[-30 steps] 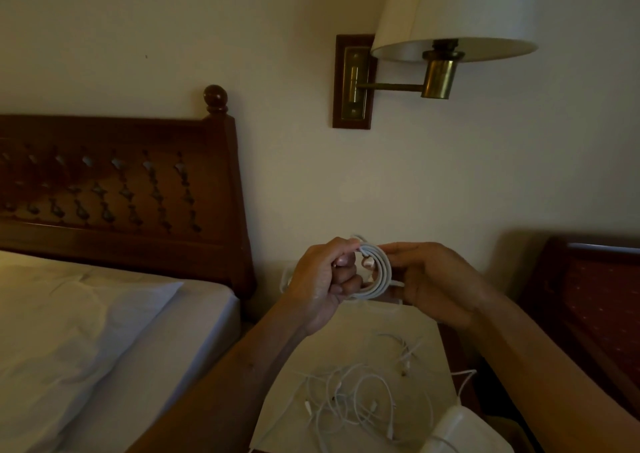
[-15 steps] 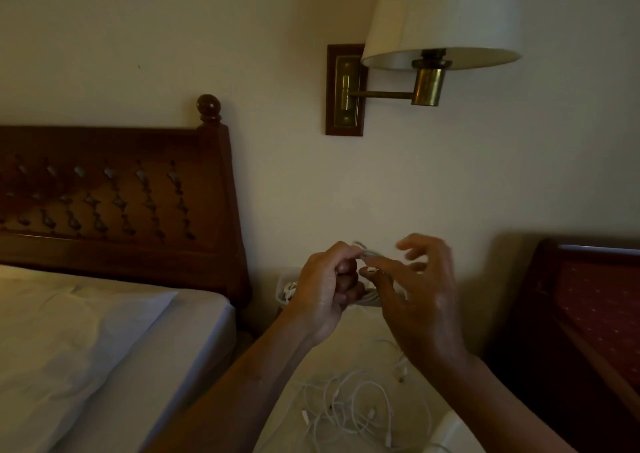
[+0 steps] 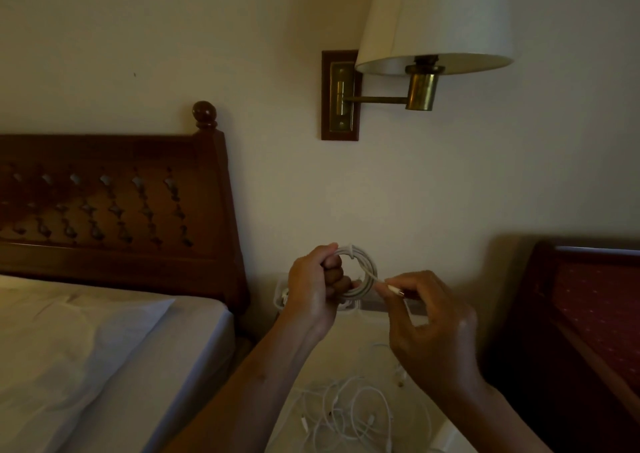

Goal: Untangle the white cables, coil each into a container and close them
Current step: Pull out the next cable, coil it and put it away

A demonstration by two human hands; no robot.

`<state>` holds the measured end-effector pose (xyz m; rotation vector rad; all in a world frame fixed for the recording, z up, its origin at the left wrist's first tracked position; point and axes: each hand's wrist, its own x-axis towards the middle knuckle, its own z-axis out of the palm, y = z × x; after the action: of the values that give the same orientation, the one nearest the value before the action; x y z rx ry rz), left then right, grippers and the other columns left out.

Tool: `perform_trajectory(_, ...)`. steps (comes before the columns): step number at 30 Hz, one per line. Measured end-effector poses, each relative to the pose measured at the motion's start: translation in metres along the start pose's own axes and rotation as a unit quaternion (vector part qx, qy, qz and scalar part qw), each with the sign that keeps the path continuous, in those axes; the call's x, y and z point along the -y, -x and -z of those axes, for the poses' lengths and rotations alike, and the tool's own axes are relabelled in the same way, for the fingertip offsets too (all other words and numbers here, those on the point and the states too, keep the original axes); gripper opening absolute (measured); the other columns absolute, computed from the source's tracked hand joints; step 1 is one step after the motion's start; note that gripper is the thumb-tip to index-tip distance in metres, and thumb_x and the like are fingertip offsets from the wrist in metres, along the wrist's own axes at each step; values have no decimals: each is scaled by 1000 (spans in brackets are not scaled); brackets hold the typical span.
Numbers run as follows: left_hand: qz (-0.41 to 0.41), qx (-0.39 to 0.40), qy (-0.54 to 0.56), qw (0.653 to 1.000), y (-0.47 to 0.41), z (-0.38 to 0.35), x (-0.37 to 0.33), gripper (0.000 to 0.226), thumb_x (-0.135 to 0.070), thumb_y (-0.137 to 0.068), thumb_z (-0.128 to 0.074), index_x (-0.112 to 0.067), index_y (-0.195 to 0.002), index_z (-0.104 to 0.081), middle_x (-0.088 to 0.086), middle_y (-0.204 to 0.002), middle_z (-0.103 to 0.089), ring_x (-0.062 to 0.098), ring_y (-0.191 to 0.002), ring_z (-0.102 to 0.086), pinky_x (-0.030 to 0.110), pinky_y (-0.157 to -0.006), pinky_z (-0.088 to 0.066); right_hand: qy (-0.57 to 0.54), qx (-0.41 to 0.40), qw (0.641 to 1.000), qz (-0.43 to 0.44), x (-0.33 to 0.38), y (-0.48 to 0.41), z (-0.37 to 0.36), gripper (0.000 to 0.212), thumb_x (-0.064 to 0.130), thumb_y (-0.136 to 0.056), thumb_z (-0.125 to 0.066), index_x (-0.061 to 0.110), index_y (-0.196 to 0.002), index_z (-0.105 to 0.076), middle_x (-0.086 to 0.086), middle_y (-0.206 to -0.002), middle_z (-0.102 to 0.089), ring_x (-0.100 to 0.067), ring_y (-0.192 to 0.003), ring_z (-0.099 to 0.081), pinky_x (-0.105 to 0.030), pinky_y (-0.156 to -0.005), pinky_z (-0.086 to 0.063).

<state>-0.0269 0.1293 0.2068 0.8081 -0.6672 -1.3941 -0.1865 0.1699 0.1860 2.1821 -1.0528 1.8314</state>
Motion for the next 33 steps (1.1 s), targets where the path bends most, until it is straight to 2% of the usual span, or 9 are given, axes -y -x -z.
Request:
perform_trajectory(5, -23, -3, -44, 999, 5, -1, 8, 49, -19, -102, -52, -22, -54, -41, -5, -51, -20, 11, -42, -18, 27, -49, -26, -34, 116, 971, -208, 1, -4, -2, 13, 10, -89, -75, 21, -93, -70, 14, -66, -67, 4, -69, -68, -6, -55, -47)
perform_trajectory(10, -50, -28, -64, 996, 5, -8, 7, 57, -24, -103, -60, -24, -48, -45, -4, -52, -21, 12, -42, -22, 24, -45, -35, 1, 130, 976, -176, 5, -7, -6, 10, 13, -95, -71, 14, -86, -76, 9, -70, -67, -8, -63, -64, -21, -56, -52)
perform_trajectory(14, -1, -39, 2, 999, -2, -1, 1, 52, -20, -101, -59, -20, -53, -39, -4, -50, -17, 12, -38, -22, 30, -49, -47, -16, 84, 985, -147, 11, -3, 4, 14, 13, -91, -73, 16, -78, -75, 12, -60, -64, -9, -55, -63, -8, -47, -40)
perform_trajectory(18, 46, -13, 58, 997, 0, 4, 10, 51, -22, -104, -53, -19, -55, -40, -5, -45, -16, 13, -37, -19, 33, -59, -46, -78, 128, 947, -284, -1, 1, 5, 21, 19, -92, -73, 25, -72, -74, 6, -60, -67, -9, -49, -60, -22, -49, -51)
perform_trajectory(20, 54, 0, 71, 996, 3, 5, 16, 53, -25, -106, -51, -19, -54, -42, -4, -46, -16, 13, -39, -19, 33, -63, -45, -127, 171, 910, -356, -7, -1, 2, 12, 18, -96, -68, 28, -95, -75, 1, -66, -71, -8, -50, -60, -26, -51, -53)
perform_trajectory(22, 55, 2, 70, 996, 4, 4, 21, 54, -27, -106, -50, -19, -53, -43, -3, -48, -16, 13, -41, -20, 31, -64, -47, -150, 208, 894, -367, -8, -1, -5, 20, 13, -101, -58, 28, -110, -68, -2, -68, -71, -9, -48, -56, -25, -49, -49)
perform_trajectory(24, 56, 3, 81, 995, 5, 2, 25, 54, -30, -106, -51, -19, -53, -43, -3, -48, -17, 13, -41, -20, 30, -62, -50, -146, 224, 893, -363, -4, 2, -14, 23, 15, -106, -46, 25, -98, -66, -3, -68, -66, -9, -50, -51, -31, -51, -43)
perform_trajectory(28, 44, 13, 121, 992, 7, 0, 30, 53, -31, -106, -50, -19, -55, -44, -3, -47, -20, 13, -43, -23, 30, -59, -38, -98, 197, 912, -346, 4, 2, -29, 27, 41, -106, -42, 25, -91, -58, 0, -81, -65, -9, -70, -59, -29, -62, -45)
perform_trajectory(33, 19, 26, 154, 988, 13, 0, 32, 56, -36, -107, -48, -17, -55, -49, -2, -52, -27, 16, -48, -42, 33, -64, -48, -161, 80, 920, -347, 7, -3, -24, 16, 34, -100, -60, 31, -93, -74, 8, -65, -67, -5, -54, -56, -30, -51, -46)
